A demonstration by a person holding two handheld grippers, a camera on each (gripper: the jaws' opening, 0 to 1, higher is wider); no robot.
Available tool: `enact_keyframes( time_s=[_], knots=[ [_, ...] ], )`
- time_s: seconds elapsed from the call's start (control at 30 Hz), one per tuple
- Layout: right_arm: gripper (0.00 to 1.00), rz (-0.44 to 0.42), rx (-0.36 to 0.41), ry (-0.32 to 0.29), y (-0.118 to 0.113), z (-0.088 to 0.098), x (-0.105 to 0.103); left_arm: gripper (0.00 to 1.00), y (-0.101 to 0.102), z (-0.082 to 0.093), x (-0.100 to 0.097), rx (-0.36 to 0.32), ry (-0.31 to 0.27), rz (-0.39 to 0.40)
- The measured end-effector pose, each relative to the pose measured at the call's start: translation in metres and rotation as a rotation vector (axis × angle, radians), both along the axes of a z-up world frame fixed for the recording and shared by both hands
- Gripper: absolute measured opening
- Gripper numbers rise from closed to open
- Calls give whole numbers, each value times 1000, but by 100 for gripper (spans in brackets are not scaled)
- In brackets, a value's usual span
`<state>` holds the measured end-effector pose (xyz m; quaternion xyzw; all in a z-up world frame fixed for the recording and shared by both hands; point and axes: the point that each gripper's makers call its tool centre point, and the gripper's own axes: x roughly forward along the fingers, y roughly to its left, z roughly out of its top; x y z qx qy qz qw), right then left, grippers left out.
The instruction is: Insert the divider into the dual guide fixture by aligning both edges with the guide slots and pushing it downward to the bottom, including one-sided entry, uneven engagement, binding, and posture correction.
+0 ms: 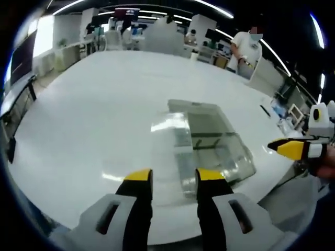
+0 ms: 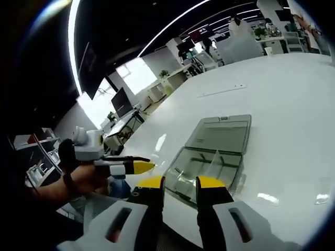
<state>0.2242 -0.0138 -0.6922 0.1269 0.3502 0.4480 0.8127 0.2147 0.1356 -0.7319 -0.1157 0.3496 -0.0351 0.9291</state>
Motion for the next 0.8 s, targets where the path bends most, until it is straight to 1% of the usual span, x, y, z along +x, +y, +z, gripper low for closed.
enact_keyframes(
  time_s=[0.1, 0.2, 0.33, 0.43, 0.6, 0.63, 0.7, 0.8],
  knots=[
    [20, 8, 10, -2, 3, 3, -2, 30, -4, 4, -1, -14, -12, -1],
    [19, 16, 16, 1, 5, 4, -5, 30, -11, 8, -3, -43, -21, -6],
    [19, 18, 43, 9, 10, 7, -7, 30, -20, 12, -7, -51, -26, -32],
    [18, 24, 55, 10, 15, 8, -10, 30, -24, 14, -7, -61, -34, -40],
    [17, 41, 73, 9, 22, 12, -14, 30, -36, 21, -12, -85, -49, -54],
    [17, 45, 78, 11, 23, 13, -15, 30, -41, 23, -13, -99, -58, -58],
    [17, 50, 95, 22, 26, 15, -17, 30, -44, 25, -15, -103, -59, -60],
    [16, 49, 102, 19, 29, 18, -19, 30, -49, 27, -19, -109, -65, -74]
  ],
)
